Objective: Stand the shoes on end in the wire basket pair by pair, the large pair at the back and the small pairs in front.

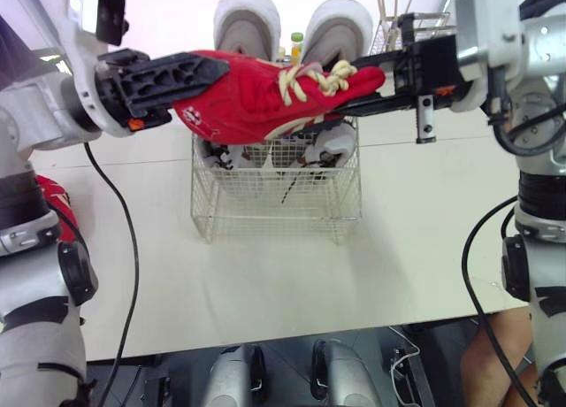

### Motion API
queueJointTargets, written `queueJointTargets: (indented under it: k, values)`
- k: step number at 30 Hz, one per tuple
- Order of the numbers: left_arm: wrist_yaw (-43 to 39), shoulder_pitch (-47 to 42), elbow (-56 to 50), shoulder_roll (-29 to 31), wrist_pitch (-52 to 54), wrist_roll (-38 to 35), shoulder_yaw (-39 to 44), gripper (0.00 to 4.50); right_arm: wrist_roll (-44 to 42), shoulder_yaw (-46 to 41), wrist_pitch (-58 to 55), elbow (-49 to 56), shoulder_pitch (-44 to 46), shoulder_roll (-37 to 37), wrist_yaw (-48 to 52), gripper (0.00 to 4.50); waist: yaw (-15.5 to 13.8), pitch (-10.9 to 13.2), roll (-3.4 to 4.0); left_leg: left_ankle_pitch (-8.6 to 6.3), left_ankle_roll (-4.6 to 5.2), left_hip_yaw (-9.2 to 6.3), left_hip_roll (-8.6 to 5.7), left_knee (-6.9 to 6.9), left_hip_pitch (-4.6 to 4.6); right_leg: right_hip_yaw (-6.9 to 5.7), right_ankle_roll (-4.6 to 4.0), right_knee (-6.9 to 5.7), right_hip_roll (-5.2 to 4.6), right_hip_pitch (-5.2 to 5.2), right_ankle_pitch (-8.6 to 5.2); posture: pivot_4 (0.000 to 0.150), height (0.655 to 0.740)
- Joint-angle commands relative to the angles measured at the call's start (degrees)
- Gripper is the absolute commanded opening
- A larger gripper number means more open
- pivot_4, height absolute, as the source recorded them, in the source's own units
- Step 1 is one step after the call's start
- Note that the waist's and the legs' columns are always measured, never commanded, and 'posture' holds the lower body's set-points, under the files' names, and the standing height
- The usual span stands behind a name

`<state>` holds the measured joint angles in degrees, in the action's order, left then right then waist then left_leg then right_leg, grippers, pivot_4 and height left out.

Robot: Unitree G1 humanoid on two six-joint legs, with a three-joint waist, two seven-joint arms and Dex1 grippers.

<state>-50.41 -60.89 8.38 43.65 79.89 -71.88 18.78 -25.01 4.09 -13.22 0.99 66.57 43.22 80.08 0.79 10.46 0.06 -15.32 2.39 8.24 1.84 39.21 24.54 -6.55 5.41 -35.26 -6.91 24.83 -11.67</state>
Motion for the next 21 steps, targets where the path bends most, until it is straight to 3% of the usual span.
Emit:
queueJointTargets:
  k: [1,4,7,12,13,15,21]
  values:
    - [-0.1,0.3,-1.7,0.7,0.6,-0.6,0.2,2.88,-0.9,-1.7,1.0,1.5,3.1,-0.3,0.0,0.43,0.0,0.0,0.00,0.00,0.00,0.00,0.00,0.00,0.00,0.00,0.00,0.00,0.00,0.00,0.00,0.150,0.7400]
    - [0.3,0.6,-2.1,0.4,1.1,-1.2,0.5,1.48,-0.4,-1.8,1.4,0.9,3.4,-0.3,0.1,0.43,0.0,0.0,0.00,0.00,0.00,0.00,0.00,0.00,-0.01,0.01,0.00,-0.01,0.00,0.00,0.00,0.150,0.7400]
    - [0.8,1.0,-2.2,0.1,1.6,-1.8,0.9,0.51,0.3,-2.0,1.7,0.1,4.0,-0.3,0.1,0.43,0.0,0.0,0.00,0.00,0.00,0.00,0.00,0.00,-0.01,0.00,0.00,-0.01,0.00,0.00,0.00,0.150,0.7400]
    - [2.3,1.9,-2.4,-0.9,1.3,-2.5,1.8,0.34,0.6,-2.4,-0.3,-0.3,4.6,0.8,-0.4,0.43,0.0,0.0,0.00,0.00,0.00,0.00,0.00,0.00,-0.01,0.01,0.00,-0.01,0.00,0.00,0.00,0.150,0.7400]
    - [3.3,2.3,-2.6,-1.4,0.8,-2.8,2.3,0.34,0.1,-2.9,-2.9,-0.2,4.7,1.6,-1.0,1.14,0.0,0.0,0.00,0.00,0.00,-0.01,0.00,0.00,-0.01,0.00,0.00,-0.01,0.00,0.00,0.00,0.150,0.7400]
    - [5.5,2.9,-2.7,-2.6,-0.2,-3.8,3.8,0.34,-1.5,-4.0,-8.0,0.4,4.5,3.4,-1.5,1.59,0.0,0.0,0.00,0.00,0.00,0.00,0.00,0.00,-0.01,0.01,0.00,-0.01,0.00,0.00,0.00,0.150,0.7400]
    - [14.6,7.0,-6.5,-7.1,-4.4,-9.6,9.8,0.34,-9.0,-12.0,-23.6,1.3,1.9,7.6,-8.9,4.45,-0.1,0.0,-0.01,0.00,0.00,-0.02,0.00,0.00,0.00,0.01,-0.01,0.02,-0.05,-0.01,0.01,0.150,0.7400]
